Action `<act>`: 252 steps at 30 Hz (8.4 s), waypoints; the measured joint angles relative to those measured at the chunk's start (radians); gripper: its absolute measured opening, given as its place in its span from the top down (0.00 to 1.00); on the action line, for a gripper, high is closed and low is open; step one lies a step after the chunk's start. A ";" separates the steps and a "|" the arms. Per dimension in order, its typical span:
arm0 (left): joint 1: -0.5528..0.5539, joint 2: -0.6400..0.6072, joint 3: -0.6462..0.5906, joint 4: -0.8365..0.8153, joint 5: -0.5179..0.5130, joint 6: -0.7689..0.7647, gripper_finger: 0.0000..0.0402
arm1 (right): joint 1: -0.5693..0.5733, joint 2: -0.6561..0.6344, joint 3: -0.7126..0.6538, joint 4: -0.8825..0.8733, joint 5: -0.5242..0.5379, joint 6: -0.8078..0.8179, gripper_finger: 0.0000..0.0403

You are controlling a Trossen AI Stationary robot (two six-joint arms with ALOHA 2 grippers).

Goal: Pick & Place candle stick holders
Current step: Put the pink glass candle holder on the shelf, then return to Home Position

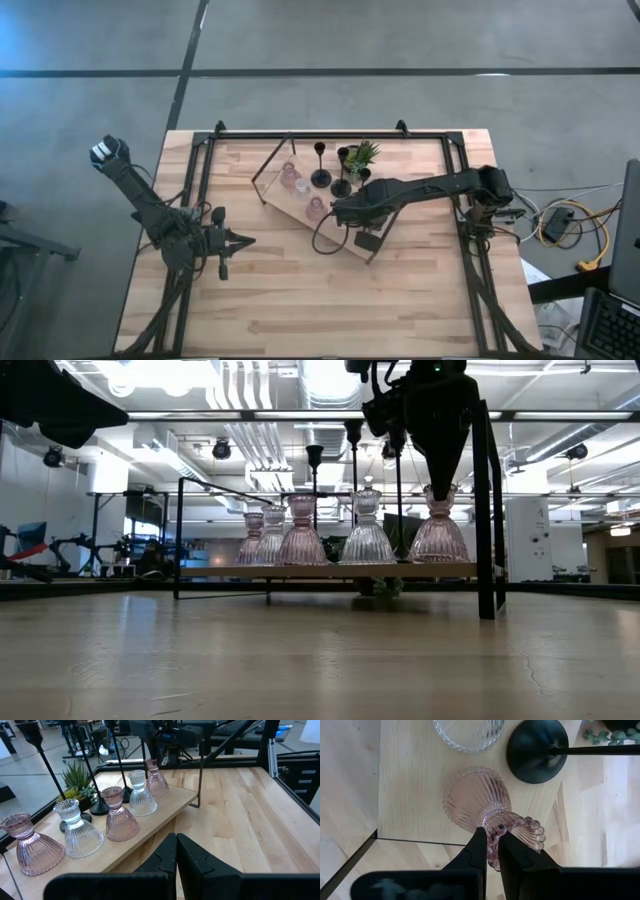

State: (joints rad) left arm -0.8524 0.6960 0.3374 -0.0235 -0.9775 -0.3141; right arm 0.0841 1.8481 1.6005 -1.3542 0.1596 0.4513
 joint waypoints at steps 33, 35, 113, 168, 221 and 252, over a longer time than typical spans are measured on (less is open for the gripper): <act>0.000 0.000 0.000 0.000 0.000 0.000 0.97 | 0.001 -0.001 -0.002 0.022 -0.003 0.002 0.53; 0.000 0.000 0.000 0.000 0.000 0.000 0.97 | 0.003 -0.006 -0.002 0.030 -0.002 0.002 0.50; 0.000 0.000 0.000 -0.011 0.000 0.000 0.97 | 0.152 -1.148 -1.329 1.462 -0.452 -0.028 0.98; 0.000 0.000 0.000 -0.016 0.000 0.000 0.97 | -0.054 -1.847 -1.434 0.912 -0.061 -0.383 0.98; 0.008 -0.044 -0.001 -0.019 0.062 -0.011 0.97 | -0.054 -1.833 -1.450 0.887 -0.113 -0.355 0.98; 0.722 -0.599 -0.327 0.218 0.938 0.382 0.97 | -0.054 -1.833 -1.450 0.887 -0.113 -0.355 0.98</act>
State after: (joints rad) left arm -0.1303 0.0972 0.0109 0.1941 -0.0396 0.0674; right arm 0.0303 0.0153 0.1505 -0.4667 0.0463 0.0967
